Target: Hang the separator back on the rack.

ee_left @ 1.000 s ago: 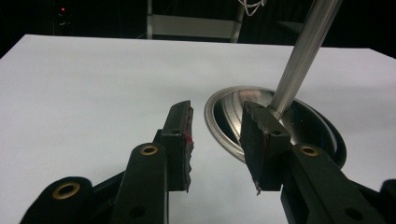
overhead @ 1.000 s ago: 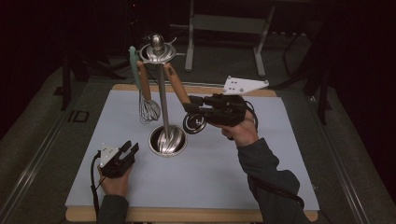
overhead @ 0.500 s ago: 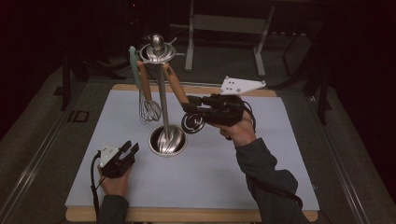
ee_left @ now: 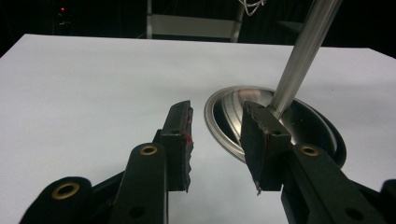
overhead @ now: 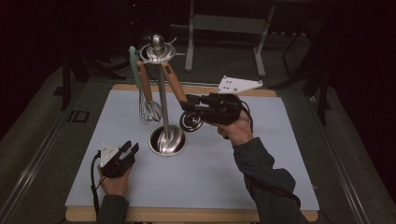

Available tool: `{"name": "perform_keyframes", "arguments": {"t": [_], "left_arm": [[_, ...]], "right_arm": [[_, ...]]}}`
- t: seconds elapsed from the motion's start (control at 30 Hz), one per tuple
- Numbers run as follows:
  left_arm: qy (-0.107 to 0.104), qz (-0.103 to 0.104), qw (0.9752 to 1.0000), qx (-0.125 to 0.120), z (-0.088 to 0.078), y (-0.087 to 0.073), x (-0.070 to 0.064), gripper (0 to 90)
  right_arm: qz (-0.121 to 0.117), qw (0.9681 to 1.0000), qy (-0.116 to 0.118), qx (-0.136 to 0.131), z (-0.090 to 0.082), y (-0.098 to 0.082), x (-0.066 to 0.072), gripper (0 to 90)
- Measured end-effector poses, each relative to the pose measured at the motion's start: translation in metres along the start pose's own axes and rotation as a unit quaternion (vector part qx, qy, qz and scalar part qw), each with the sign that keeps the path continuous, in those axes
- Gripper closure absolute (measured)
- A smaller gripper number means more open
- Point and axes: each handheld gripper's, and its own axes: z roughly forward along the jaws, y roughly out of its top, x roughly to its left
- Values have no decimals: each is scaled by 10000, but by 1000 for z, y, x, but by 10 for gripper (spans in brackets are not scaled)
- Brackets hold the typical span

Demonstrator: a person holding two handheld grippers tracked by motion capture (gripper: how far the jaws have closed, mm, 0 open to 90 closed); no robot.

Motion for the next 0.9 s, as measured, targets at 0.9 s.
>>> {"name": "perform_keyframes", "arguments": {"t": [0.9], "left_arm": [[-5,-9,10000,-5,-1,0,0,635]], "right_arm": [[164,9998,65,8,13,0,-2,724]]}}
